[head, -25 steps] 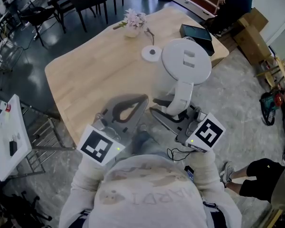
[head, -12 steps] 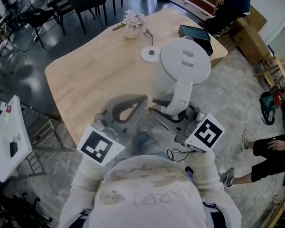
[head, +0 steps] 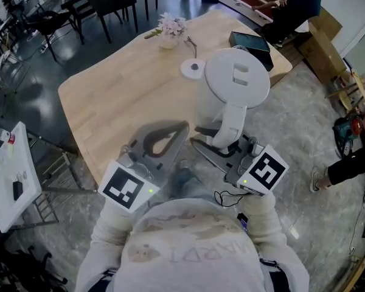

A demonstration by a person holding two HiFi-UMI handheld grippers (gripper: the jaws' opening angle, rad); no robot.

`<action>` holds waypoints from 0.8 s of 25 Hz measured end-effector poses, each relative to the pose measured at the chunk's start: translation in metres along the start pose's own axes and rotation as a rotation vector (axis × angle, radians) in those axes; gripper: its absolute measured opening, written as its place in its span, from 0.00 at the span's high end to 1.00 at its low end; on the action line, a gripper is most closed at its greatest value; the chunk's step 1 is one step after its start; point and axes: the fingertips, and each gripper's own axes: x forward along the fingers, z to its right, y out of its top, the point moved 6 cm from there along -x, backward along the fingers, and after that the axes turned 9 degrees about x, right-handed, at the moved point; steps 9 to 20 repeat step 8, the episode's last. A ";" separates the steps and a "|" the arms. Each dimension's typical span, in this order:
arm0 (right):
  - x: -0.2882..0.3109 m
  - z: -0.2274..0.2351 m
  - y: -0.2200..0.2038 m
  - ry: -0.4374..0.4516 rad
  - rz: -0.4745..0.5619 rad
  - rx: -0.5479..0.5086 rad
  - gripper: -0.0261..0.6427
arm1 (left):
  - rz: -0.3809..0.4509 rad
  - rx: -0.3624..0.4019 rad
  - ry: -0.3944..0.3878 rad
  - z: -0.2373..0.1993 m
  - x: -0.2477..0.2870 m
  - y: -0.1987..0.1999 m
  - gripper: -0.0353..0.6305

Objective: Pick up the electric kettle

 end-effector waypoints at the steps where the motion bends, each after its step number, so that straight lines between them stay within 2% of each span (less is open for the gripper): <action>1: 0.000 0.000 0.000 0.001 -0.001 -0.002 0.83 | -0.001 0.001 0.000 0.000 0.000 0.000 0.93; 20: -0.001 0.000 -0.001 0.004 -0.005 -0.007 0.83 | -0.004 0.002 0.001 0.001 0.002 -0.001 0.93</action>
